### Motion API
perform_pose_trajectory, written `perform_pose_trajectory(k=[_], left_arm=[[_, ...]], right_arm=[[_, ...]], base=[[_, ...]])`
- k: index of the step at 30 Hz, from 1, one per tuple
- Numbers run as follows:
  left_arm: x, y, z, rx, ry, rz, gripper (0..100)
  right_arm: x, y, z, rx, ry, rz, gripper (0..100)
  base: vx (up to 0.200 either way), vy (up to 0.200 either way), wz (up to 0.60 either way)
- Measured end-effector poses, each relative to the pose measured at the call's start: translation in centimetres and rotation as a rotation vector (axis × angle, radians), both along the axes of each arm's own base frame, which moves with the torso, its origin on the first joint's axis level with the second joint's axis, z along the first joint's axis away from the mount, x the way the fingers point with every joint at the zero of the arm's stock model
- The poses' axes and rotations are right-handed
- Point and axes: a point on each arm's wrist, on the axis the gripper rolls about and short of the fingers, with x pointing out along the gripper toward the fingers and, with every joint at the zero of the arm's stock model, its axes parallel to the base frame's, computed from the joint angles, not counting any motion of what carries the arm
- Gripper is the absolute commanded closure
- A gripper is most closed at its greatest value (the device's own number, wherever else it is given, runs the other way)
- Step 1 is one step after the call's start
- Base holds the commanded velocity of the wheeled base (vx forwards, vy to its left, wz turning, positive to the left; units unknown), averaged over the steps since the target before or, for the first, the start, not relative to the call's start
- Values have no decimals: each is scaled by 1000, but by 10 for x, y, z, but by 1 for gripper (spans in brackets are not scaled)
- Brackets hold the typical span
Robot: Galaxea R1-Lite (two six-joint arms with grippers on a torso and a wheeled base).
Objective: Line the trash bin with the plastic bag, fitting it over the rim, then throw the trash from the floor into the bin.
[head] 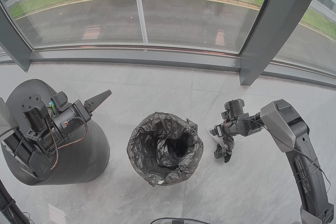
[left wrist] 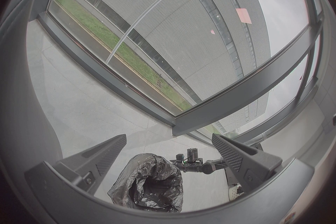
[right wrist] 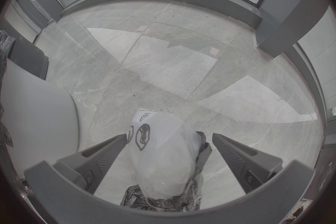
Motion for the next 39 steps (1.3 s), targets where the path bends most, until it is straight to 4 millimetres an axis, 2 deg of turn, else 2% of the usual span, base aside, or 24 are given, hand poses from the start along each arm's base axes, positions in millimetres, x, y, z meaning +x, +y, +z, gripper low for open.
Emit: perform_pose_trajectory(k=[3, 4, 19, 24, 28, 31, 36, 39], left_arm=[[0, 0, 0, 0, 1, 0, 0], [0, 0, -1, 0, 2, 0, 0], [0, 0, -1, 0, 3, 1, 0], [0, 1, 0, 0, 2, 2, 0], [0, 1, 0, 0, 0, 4, 0], [0, 2, 1, -1, -2, 6, 0], [0, 3, 2, -2, -6, 8, 0], [-1, 3, 3, -2, -9, 9, 0]], right_arm=[[-1, 0, -3, -2, 9, 0, 0], [-1, 1, -4, -2, 11, 0, 100], [-2, 4, -9, 13, 21, -22, 100], [-2, 4, 9, 5, -9, -51, 100], [-4, 3, 41, 31, -54, -72, 100], [-8, 3, 82, 59, -114, -81, 100], [-29, 7, 170, 123, -256, -75, 100], [-56, 16, 226, 167, -340, -43, 100]], base=[[0, 0, 0], [0, 0, 0], [0, 0, 0], [0, 0, 0], [0, 0, 0], [0, 0, 0], [0, 0, 0], [0, 0, 0]])
